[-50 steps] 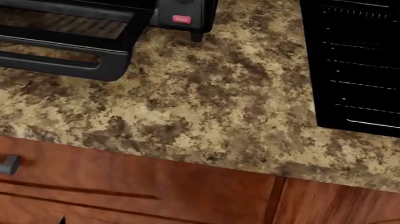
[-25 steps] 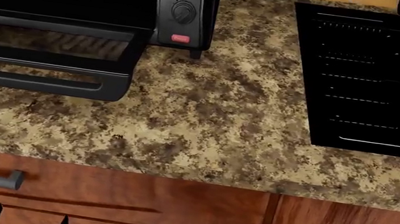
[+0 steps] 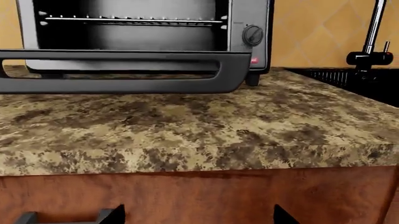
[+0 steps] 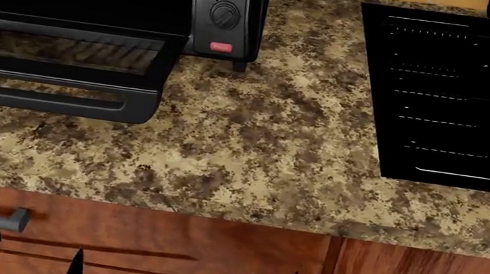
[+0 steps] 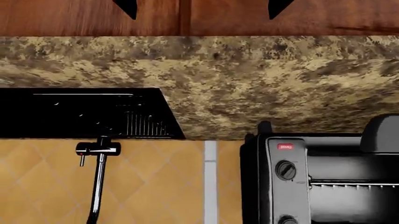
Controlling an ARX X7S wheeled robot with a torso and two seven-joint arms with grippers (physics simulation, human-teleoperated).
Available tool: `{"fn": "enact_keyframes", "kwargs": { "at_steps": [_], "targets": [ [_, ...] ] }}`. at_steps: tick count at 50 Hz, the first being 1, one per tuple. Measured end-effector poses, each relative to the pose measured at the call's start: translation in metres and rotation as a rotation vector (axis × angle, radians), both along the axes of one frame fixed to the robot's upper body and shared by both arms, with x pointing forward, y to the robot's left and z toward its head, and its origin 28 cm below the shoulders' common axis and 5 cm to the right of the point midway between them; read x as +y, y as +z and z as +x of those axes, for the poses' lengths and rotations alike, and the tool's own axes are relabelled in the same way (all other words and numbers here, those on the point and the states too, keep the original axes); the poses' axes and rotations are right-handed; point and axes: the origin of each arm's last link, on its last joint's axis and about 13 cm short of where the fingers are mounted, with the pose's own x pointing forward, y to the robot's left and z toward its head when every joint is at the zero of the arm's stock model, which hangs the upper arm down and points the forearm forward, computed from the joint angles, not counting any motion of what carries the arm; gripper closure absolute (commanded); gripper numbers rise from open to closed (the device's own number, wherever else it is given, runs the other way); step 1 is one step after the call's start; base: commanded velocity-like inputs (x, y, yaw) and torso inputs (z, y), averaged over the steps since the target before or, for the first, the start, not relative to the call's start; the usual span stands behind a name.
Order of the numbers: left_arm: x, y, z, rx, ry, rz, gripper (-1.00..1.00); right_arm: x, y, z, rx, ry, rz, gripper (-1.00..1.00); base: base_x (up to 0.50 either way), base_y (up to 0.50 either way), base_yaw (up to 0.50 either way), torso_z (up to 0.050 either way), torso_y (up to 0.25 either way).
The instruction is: Close the toaster oven door.
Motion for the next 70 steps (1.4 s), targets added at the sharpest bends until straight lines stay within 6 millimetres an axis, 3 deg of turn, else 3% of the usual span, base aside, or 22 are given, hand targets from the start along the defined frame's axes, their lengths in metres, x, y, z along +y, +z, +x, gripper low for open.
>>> {"fn": "enact_keyframes", "kwargs": {
  "at_steps": [11,22,30,36,46,70],
  "targets": [
    [0.017,0.050,0.012,-0.037,0.002,0.006,-1.00,-0.022,0.071,0.000,-0.175,-0.070,-0.058,-1.00,0.00,0.00,0.00,0.000,0.000],
    [0.033,0.106,0.028,-0.079,0.014,0.018,-1.00,-0.041,0.164,-0.004,-0.386,-0.119,-0.098,-1.00,0.00,0.00,0.00,0.000,0.000],
    [0.043,0.132,0.040,-0.084,0.021,0.038,-1.00,-0.051,0.224,-0.019,-0.541,-0.139,-0.120,-1.00,0.00,0.00,0.00,0.000,0.000],
    [0.049,0.147,0.045,-0.081,0.017,0.053,-1.00,-0.054,0.255,-0.035,-0.619,-0.148,-0.164,-1.00,0.00,0.00,0.00,0.000,0.000],
    [0.055,0.163,0.052,-0.063,0.013,0.083,-1.00,-0.059,0.279,-0.057,-0.679,-0.181,-0.218,-1.00,0.00,0.00,0.00,0.000,0.000],
    [0.057,0.175,0.052,-0.069,0.000,0.109,-1.00,-0.060,0.284,-0.067,-0.685,-0.190,-0.258,-1.00,0.00,0.43,0.00,0.000,0.000]
  ]
}}
